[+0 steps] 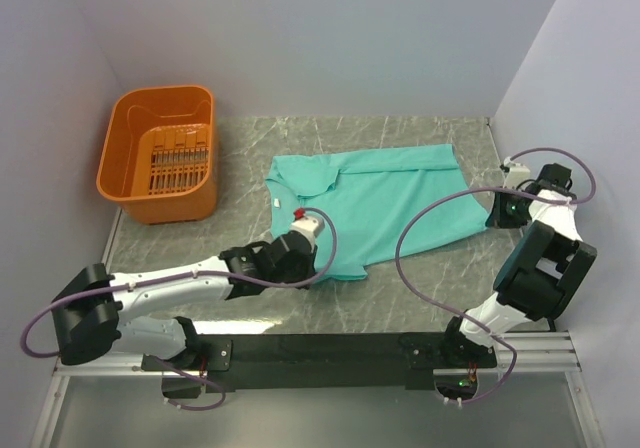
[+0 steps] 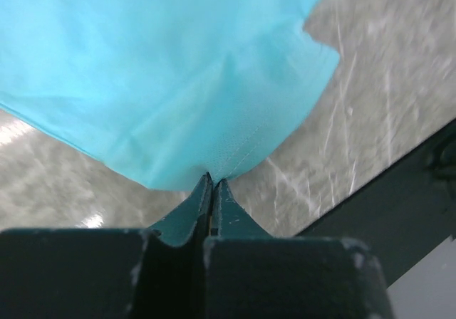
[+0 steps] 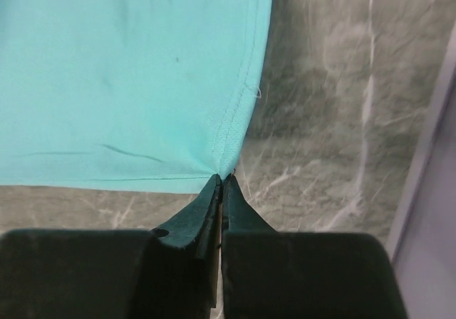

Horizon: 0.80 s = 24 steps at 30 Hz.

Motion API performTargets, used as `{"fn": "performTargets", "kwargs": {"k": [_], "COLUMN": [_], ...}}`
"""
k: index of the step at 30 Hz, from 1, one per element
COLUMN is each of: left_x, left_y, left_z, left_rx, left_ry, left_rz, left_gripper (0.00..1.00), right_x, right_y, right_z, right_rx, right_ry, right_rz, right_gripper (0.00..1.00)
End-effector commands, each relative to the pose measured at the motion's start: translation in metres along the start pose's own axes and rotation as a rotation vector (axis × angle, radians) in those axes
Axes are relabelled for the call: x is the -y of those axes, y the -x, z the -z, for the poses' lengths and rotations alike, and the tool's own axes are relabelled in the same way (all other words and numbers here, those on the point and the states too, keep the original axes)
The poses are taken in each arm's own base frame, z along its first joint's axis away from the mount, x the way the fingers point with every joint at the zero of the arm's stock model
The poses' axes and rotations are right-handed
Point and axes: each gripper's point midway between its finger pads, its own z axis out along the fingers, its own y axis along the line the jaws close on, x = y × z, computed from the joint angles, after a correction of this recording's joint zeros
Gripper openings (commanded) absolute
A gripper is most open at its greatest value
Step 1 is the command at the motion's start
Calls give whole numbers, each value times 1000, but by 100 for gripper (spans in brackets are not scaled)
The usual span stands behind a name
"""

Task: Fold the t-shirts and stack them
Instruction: Fold the tshirt

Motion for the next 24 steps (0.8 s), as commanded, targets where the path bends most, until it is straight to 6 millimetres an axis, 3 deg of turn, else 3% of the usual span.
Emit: {"fn": "performTargets", "kwargs": {"k": [1, 10, 20, 24], "left_x": [3, -11, -35, -42], "left_y": [32, 88, 131, 144], "left_z": [8, 19, 32, 26], "left_rx": [94, 196, 283, 284], "left_ry": [-75, -94, -41, -28], "left_rz": [15, 18, 14, 8], "left_gripper": [1, 1, 1, 1], "right_x": [-8, -19, -23, -28], "right_y": [25, 53, 81, 92], "right_z": [17, 21, 22, 13], "right_rx": [67, 117, 154, 152], "right_ry": [43, 133, 190, 225], "right_rz": [-7, -58, -101, -124], "right_gripper": [0, 0, 0, 0]}}
